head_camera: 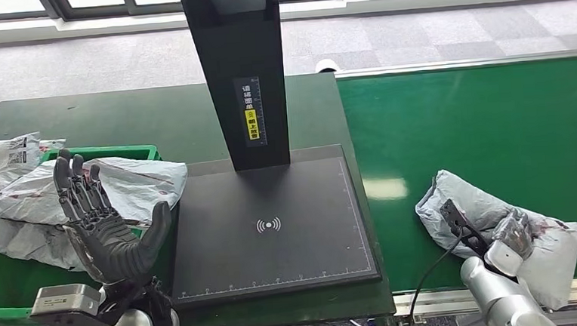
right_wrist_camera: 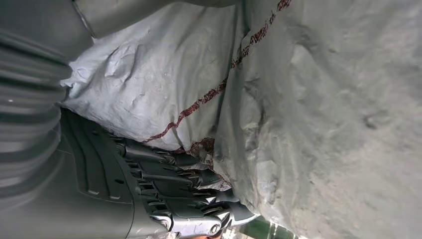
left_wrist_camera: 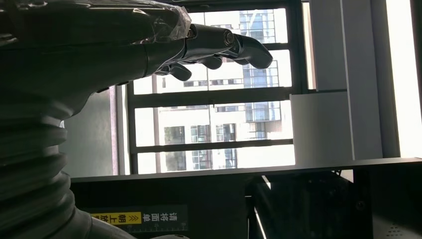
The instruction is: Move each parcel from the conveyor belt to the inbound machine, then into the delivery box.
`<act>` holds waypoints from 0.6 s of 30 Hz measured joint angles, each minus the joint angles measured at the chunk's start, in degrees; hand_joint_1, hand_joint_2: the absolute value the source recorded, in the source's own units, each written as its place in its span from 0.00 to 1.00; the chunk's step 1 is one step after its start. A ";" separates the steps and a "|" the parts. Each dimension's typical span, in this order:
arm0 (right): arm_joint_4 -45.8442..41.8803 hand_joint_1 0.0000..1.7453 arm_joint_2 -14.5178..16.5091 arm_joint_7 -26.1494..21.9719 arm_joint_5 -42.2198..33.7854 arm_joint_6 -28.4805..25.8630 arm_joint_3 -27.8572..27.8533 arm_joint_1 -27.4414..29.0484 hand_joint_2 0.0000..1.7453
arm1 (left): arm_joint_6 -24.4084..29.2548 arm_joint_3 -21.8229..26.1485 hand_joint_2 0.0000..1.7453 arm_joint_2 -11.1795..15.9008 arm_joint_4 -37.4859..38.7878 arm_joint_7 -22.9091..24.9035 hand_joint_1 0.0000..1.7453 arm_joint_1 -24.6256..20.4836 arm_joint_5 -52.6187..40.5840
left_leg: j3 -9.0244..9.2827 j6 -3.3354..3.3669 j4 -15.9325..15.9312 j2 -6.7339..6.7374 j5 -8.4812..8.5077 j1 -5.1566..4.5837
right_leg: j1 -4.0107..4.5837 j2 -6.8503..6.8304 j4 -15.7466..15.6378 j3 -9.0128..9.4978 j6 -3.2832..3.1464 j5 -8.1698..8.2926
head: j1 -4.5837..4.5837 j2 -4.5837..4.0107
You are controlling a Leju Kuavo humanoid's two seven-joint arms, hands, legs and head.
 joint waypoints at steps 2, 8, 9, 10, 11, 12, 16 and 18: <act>0.13 0.00 0.00 0.00 0.00 0.03 -0.17 0.00 1.00 | 0.00 0.00 1.00 0.00 0.16 0.00 0.00 -0.05 0.00 | 0.00 0.02 0.03 -0.04 0.00 0.00 | 0.00 -0.04 0.00 0.03 0.01 0.00 | 0.00 0.00; 0.26 0.00 0.01 0.00 0.00 0.08 -0.23 0.00 1.00 | 0.00 0.00 1.00 -0.02 0.35 0.00 0.00 -0.07 0.00 | 0.00 0.05 0.07 -0.10 0.00 0.00 | 0.00 -0.09 0.00 0.08 0.01 0.00 | 0.00 0.00; 0.28 0.00 0.01 0.00 0.00 0.09 -0.24 0.00 1.00 | 0.00 0.00 1.00 -0.02 0.36 0.00 0.00 -0.07 0.00 | 0.00 0.06 0.07 -0.11 0.00 0.00 | 0.00 -0.10 0.00 0.08 0.02 0.00 | 0.00 0.00; 0.29 0.00 0.02 0.00 0.00 0.10 -0.25 0.00 1.00 | 0.00 0.00 1.00 -0.02 0.36 0.00 0.00 -0.07 0.00 | 0.00 0.06 0.08 -0.12 -0.01 0.00 | 0.00 -0.10 0.00 0.09 0.02 0.00 | 0.00 0.00; 0.31 0.00 0.04 0.00 0.00 0.10 -0.25 0.00 1.00 | 0.00 0.00 1.00 -0.02 0.36 0.00 0.00 -0.07 0.00 | 0.00 0.07 0.09 -0.12 -0.01 0.00 | 0.00 -0.11 0.00 0.09 0.02 0.00 | 0.00 0.00; 0.32 0.00 0.05 0.00 0.00 0.10 -0.26 0.00 1.00 | 0.00 0.00 1.00 -0.02 0.36 0.00 0.00 -0.07 0.00 | 0.00 0.07 0.09 -0.12 -0.01 0.00 | 0.00 -0.11 0.00 0.09 0.02 0.00 | 0.00 0.00; 0.33 0.00 0.09 0.00 0.00 0.10 -0.26 0.00 1.00 | 0.00 0.00 1.00 -0.02 0.36 0.00 0.00 -0.07 0.00 | 0.00 0.08 0.11 -0.14 -0.02 0.00 | 0.00 -0.14 -0.01 0.11 0.02 0.00 | 0.00 0.00; 0.33 0.00 0.10 0.00 0.00 0.10 -0.26 0.01 1.00 | 0.00 0.00 1.00 -0.02 0.36 0.00 0.00 -0.07 0.00 | 0.00 0.08 0.11 -0.15 -0.02 0.00 | 0.00 -0.15 -0.01 0.11 0.03 -0.01 | 0.00 0.00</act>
